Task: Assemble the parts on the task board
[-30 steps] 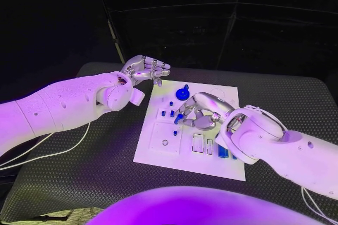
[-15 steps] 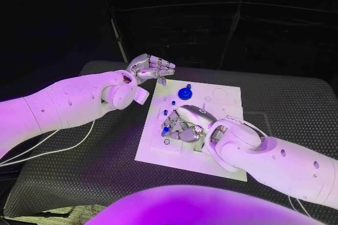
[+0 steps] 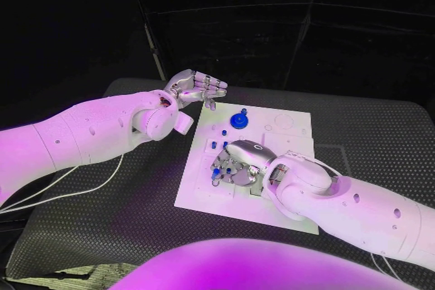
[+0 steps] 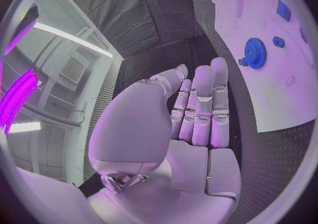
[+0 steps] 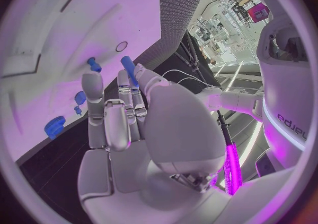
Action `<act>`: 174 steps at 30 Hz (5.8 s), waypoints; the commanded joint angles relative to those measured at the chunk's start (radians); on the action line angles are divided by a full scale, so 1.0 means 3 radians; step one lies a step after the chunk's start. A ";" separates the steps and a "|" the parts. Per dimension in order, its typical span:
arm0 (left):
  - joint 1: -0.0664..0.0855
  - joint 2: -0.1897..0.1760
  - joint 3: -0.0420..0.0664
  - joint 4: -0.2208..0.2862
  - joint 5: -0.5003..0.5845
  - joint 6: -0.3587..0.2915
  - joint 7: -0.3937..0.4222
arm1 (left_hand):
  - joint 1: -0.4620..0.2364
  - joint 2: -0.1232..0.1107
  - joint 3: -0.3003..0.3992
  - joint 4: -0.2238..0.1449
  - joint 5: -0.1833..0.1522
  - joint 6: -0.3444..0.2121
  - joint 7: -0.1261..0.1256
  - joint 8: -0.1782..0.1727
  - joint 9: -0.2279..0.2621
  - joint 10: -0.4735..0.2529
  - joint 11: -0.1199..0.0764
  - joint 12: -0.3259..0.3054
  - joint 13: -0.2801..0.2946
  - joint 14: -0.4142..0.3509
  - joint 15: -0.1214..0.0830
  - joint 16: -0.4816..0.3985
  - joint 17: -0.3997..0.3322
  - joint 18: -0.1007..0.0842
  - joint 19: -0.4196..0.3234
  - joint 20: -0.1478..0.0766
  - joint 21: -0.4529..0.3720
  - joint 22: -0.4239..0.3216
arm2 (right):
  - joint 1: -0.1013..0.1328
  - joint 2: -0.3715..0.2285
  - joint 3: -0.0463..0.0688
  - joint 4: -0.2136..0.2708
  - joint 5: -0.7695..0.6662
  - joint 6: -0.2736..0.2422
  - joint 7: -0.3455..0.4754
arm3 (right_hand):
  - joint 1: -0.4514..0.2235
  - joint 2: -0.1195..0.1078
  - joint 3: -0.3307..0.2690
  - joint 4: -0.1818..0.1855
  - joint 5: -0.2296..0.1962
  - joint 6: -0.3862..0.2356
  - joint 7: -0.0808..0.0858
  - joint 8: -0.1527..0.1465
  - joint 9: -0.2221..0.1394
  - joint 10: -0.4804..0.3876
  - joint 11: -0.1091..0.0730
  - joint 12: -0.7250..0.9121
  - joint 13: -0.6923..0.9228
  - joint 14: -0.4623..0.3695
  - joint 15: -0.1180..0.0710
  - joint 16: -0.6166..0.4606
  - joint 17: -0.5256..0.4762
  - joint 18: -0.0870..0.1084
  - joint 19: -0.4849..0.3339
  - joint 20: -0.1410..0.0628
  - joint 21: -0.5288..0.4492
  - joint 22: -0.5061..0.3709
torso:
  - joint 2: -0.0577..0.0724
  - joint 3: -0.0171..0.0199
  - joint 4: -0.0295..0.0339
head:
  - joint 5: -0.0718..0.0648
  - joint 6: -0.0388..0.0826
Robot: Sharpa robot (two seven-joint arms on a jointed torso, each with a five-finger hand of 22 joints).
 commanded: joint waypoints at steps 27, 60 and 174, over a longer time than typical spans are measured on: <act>0.0006 0.0009 0.0004 -0.0001 0.0014 0.0045 -0.0004 | 0.0001 0.0035 0.0000 -0.0019 0.0002 0.0006 0.0015 0.0016 -0.0005 -0.0028 -0.0009 0.0017 -0.0005 -0.0025 0.0009 -0.0010 -0.0004 0.0043 -0.0021 0.0003 -0.0020 -0.0005 | -0.0003 0.0068 -0.0048 -0.0104 -0.0186 0.0243 -0.0036 | -0.0004 0.0016 0.0022 0.0005 0.0021 0.0021 0.0007 0.0009 0.0002 0.0011 0.0007 -0.0019 0.0002 0.0148 -0.0027 0.0006 -0.0013 0.0001 0.0015 -0.0001 0.0004 -0.0010 | 0.0001 -0.0002 0.0000 | 0.0016 0.0001; 0.0006 -0.0001 0.0004 0.0004 0.0014 0.0055 -0.0021 | -0.0003 0.0038 -0.0003 -0.0018 0.0002 0.0004 0.0015 0.0016 -0.0005 -0.0035 -0.0007 0.0020 -0.0005 -0.0026 0.0010 -0.0009 -0.0007 0.0043 -0.0021 0.0004 -0.0021 -0.0005 | -0.0011 0.0112 -0.0128 -0.0129 -0.0453 0.0223 -0.0193 | -0.0087 -0.0091 0.0011 0.0005 0.0017 -0.0139 0.0084 -0.0103 -0.0027 -0.0174 0.0084 -0.0188 -0.0016 0.0134 0.0033 -0.0013 -0.0061 0.0006 -0.0033 0.0037 -0.0030 -0.0077 | -0.0002 -0.0001 -0.0001 | 0.0011 0.0001; -0.0010 -0.0084 -0.0013 -0.0003 0.0015 0.0106 -0.0051 | -0.0087 0.0054 -0.0057 0.0032 0.0002 -0.0007 0.0010 0.0023 -0.0006 -0.0095 -0.0005 0.0067 -0.0001 -0.0028 0.0019 0.0003 -0.0030 0.0043 -0.0022 0.0017 -0.0045 -0.0022 | -0.0537 -0.1339 0.0253 0.0865 0.0111 -0.0664 -0.1593 | -0.0569 0.0125 -0.1693 0.0603 0.0877 -0.0539 -0.0213 0.1367 0.0796 0.0825 -0.0222 0.3940 0.4231 0.0295 -0.0207 0.0449 0.0896 -0.0135 0.0502 -0.0166 0.0406 0.0808 | -0.0095 -0.0006 -0.0115 | -0.0561 0.0017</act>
